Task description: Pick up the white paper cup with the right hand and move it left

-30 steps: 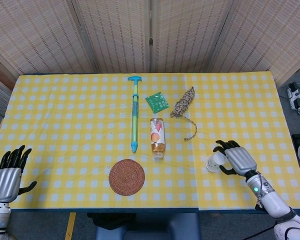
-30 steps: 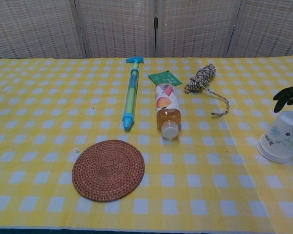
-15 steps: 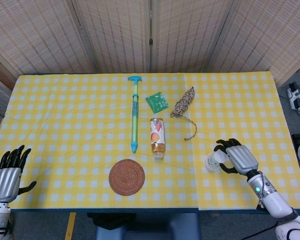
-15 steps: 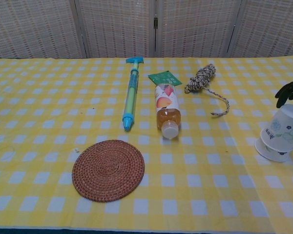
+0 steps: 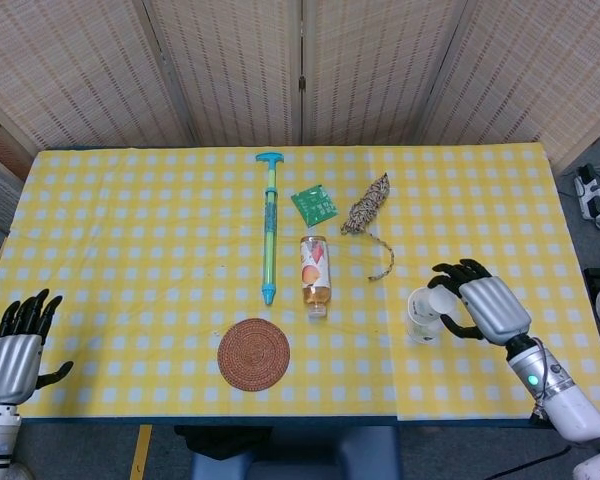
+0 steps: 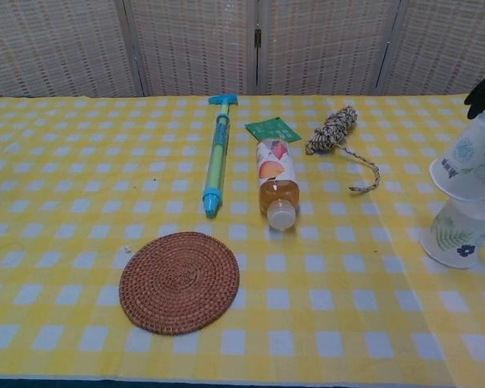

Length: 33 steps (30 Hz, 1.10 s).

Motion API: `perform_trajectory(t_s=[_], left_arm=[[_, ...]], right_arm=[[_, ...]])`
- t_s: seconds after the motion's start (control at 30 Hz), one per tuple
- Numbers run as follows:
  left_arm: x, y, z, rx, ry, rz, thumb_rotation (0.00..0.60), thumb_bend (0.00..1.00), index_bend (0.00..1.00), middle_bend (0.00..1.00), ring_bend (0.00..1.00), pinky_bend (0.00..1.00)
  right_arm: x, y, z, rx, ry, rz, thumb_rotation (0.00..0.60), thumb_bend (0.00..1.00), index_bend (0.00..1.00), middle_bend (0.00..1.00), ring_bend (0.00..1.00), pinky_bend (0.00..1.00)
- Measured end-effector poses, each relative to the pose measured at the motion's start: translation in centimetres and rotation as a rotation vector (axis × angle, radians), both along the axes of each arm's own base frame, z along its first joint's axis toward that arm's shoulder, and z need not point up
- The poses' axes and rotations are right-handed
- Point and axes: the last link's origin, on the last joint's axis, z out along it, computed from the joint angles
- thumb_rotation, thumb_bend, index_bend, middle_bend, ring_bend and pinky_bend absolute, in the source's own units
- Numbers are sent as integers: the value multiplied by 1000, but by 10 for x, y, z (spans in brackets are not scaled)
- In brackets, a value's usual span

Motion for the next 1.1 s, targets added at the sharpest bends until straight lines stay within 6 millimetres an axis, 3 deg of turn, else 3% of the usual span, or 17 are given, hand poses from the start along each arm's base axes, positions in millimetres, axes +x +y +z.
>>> perform_trajectory(t_s=[0.27, 0.53, 0.8, 1.1], left_arm=[[-1, -1, 0, -2, -2, 4, 600, 217, 34, 0, 0, 0], [-4, -2, -1, -6, 0, 10, 600, 217, 34, 0, 0, 0], [-8, -1, -2, -11, -1, 19, 600, 217, 34, 0, 0, 0], [-10, 0, -7, -23, -6, 20, 600, 217, 34, 0, 0, 0]], right_arm=[[13, -1, -2, 27, -44, 37, 600, 445, 428, 210, 195, 115], [20, -10, -39, 124, -5, 60, 600, 444, 429, 213, 194, 115], [14, -21, -73, 188, 40, 39, 600, 446, 429, 213, 193, 114], [12, -24, -89, 215, 79, 36, 600, 445, 429, 213, 193, 115]])
